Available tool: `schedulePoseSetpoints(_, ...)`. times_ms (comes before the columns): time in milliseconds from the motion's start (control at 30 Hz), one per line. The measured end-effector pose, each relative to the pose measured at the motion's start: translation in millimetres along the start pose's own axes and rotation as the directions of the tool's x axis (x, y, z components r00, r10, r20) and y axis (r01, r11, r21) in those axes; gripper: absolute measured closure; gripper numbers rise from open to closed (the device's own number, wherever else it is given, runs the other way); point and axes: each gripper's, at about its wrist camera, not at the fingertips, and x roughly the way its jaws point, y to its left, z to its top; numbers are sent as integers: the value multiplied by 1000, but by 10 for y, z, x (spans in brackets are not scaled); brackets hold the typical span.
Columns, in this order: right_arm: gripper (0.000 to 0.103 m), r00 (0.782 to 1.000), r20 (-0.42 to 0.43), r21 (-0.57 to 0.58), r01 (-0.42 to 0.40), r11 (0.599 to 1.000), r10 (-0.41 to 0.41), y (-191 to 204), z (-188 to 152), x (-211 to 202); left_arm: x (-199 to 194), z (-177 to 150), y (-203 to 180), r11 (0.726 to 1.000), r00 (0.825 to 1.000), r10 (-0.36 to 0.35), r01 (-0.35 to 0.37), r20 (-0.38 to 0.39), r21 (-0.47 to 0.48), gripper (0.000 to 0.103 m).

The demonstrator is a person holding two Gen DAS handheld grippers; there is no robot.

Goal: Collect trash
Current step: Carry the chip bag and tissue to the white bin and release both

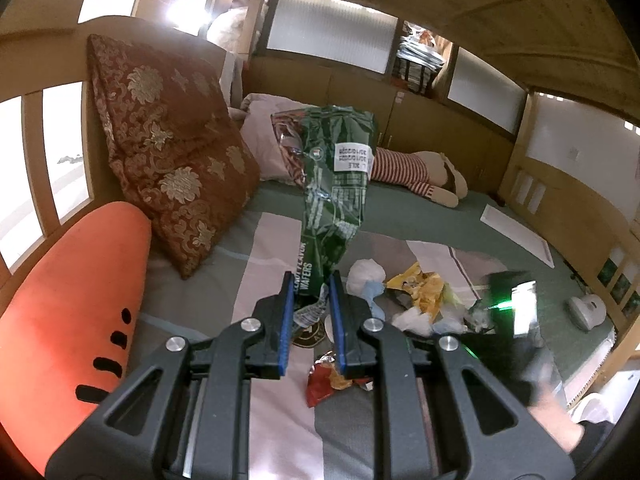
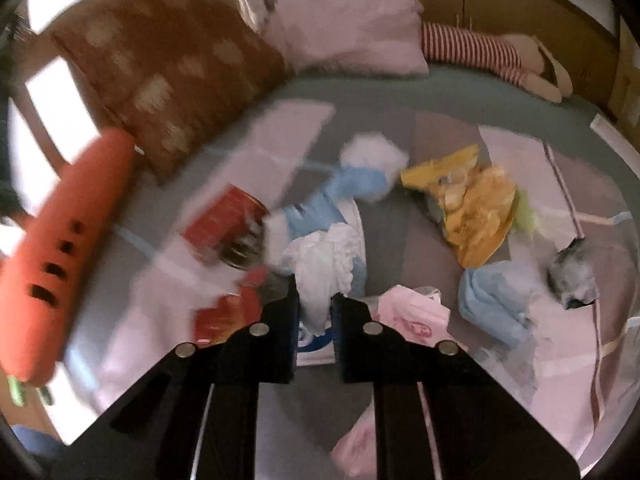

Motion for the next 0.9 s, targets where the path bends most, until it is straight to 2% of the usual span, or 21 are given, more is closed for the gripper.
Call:
schedulePoseSetpoints(133, 88, 994, 106, 45, -32, 998, 27, 95, -21, -672, 24, -41, -75, 1000, 1000, -18, 18, -22, 20, 85)
schedulePoseSetpoints(200, 88, 986, 165, 54, -3, 999, -6, 135, -121, -987, 32, -91, -167, 999, 999, -24, 26, -29, 44, 85)
schedulePoseSetpoints(333, 88, 968, 241, 77, 53, 996, -70, 168, -317, -1331, 41, -218, -384, 995, 999, -20, 24, -44, 95, 85)
schedulePoseSetpoints(467, 88, 964, 241, 108, 87, 990, -111, 70, -449, -1423, -14, -328, -610, 991, 1000, -7, 11, -24, 135, 85)
schedulePoseSetpoints(600, 88, 961, 241, 104, 111, 988, -133, 30, -437, -1394, 29, -402, -767, 987, 993, -67, 80, -92, 136, 85)
schedulePoseSetpoints(733, 88, 964, 230, 108, 113, 988, -135, 14, -439, -1371, 67, -424, -824, 984, 995, -19, 35, -95, 174, 85)
schedulePoseSetpoints(900, 88, 965, 225, 98, 118, 988, -137, 41, -430, -1360, 68, -401, -788, 985, 996, -6, 21, -87, 169, 85)
